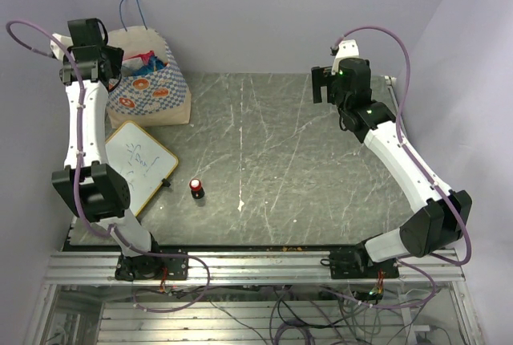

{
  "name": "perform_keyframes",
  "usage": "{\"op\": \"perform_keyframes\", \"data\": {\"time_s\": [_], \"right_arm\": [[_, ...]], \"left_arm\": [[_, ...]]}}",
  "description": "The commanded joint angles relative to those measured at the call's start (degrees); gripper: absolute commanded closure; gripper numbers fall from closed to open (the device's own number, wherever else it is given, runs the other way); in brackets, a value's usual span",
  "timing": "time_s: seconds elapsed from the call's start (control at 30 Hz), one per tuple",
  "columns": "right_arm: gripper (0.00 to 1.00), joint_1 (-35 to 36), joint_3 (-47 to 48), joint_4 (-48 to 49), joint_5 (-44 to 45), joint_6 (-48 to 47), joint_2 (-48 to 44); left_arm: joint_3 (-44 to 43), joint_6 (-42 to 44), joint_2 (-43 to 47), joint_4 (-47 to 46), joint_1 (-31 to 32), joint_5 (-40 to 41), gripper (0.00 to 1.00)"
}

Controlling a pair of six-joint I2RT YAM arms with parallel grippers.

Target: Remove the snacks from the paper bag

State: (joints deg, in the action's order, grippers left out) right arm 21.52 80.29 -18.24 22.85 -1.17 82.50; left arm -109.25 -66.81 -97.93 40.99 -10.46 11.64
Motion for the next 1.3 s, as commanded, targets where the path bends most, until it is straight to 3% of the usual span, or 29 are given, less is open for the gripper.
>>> {"op": "perform_keyframes", "data": {"time_s": [0.0, 0.3, 0.43, 0.83, 1.27], "right_arm": [[0.0, -0.42, 0.57, 1.02, -1.29, -0.11, 0.63], [0.0, -0.35, 0.57, 0.94, -2.13, 0.44, 0.71], [0.0, -0.34, 0.48, 0.95, -2.7, 0.87, 0.73], [0.0, 0.06, 0.17, 1.07, -3.72, 1.76, 0.21], [0.0, 1.15, 0.89, 0.24, -4.88, 2.86, -0.64]], "left_arm": [[0.74, -1.41, 0.72, -4.35, -0.54, -4.79, 0.62], [5.32, -4.69, 2.06, -10.3, -0.55, -13.16, 0.87], [6.92, -6.23, 2.31, -12.34, 0.0, -16.8, 0.93], [7.94, -5.98, 1.24, -18.01, 6.22, -20.4, 0.93], [2.24, -2.67, -4.46, -19.83, 16.17, -23.03, 0.93]]}}
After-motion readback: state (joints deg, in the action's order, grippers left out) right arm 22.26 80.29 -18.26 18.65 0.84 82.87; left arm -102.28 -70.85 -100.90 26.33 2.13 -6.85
